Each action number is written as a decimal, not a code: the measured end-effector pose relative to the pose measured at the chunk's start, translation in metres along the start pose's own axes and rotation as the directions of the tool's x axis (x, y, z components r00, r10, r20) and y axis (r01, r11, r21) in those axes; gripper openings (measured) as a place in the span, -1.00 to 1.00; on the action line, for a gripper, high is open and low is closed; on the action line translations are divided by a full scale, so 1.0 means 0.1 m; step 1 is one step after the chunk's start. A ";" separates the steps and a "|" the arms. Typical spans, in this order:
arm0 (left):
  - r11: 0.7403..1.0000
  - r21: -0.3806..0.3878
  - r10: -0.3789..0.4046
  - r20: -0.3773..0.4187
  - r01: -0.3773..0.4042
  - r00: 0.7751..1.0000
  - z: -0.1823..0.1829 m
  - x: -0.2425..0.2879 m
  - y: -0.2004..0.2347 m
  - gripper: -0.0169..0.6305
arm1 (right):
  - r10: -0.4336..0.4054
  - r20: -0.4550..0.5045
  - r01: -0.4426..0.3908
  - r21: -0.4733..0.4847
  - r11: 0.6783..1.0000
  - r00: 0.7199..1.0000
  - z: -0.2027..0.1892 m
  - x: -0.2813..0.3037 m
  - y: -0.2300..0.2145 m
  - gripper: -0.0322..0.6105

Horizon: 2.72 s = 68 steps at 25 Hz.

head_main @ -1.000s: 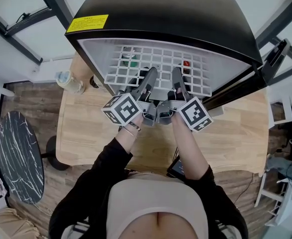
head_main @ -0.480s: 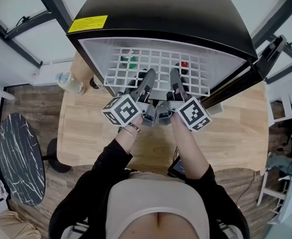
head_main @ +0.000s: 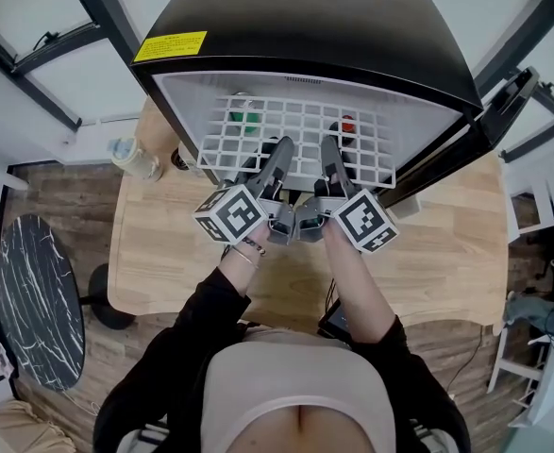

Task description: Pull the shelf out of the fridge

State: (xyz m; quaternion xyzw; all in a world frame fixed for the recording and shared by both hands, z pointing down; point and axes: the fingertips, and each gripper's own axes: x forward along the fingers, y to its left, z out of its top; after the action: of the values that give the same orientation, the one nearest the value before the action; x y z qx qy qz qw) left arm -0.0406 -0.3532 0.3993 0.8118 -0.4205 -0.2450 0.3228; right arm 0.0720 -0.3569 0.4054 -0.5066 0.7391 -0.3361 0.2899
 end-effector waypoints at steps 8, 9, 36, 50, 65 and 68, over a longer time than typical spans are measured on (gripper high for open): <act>1.000 -0.002 0.005 0.000 -0.005 1.000 -0.01 -0.03 -0.02 -0.45 | 0.003 -0.004 -0.003 0.005 1.000 1.000 -0.01 -0.03 0.01 -0.49; 1.000 -0.002 0.004 0.000 -0.004 1.000 -0.01 -0.03 -0.02 -0.46 | 0.004 -0.004 -0.004 0.004 1.000 1.000 -0.01 -0.04 0.01 -0.49; 0.999 -0.030 0.015 -0.002 -0.015 1.000 -0.09 -0.22 -0.09 -0.53 | 0.019 -0.014 -0.019 0.028 0.999 1.000 -0.07 -0.24 0.06 -0.51; 0.998 -0.052 0.020 -0.006 -0.021 1.000 -0.12 -0.29 -0.11 -0.57 | 0.017 -0.024 -0.017 0.039 0.999 1.000 -0.10 -0.31 0.08 -0.53; 0.997 -0.064 0.035 -0.025 -0.036 0.999 -0.15 -0.38 -0.14 -0.61 | 0.005 -0.039 0.000 0.122 0.993 0.999 -0.13 -0.40 0.08 -0.59; 0.997 -0.068 0.033 -0.030 -0.035 0.999 -0.16 -0.38 -0.15 -0.62 | 0.005 -0.042 0.001 0.124 0.992 0.999 -0.13 -0.41 0.08 -0.59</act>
State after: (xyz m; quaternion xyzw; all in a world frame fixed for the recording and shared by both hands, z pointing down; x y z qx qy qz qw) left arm -0.0423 -0.3098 0.4038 0.7966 -0.4207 -0.2419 0.3605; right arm 0.0707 -0.3133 0.4100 -0.4796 0.7233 -0.3919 0.3055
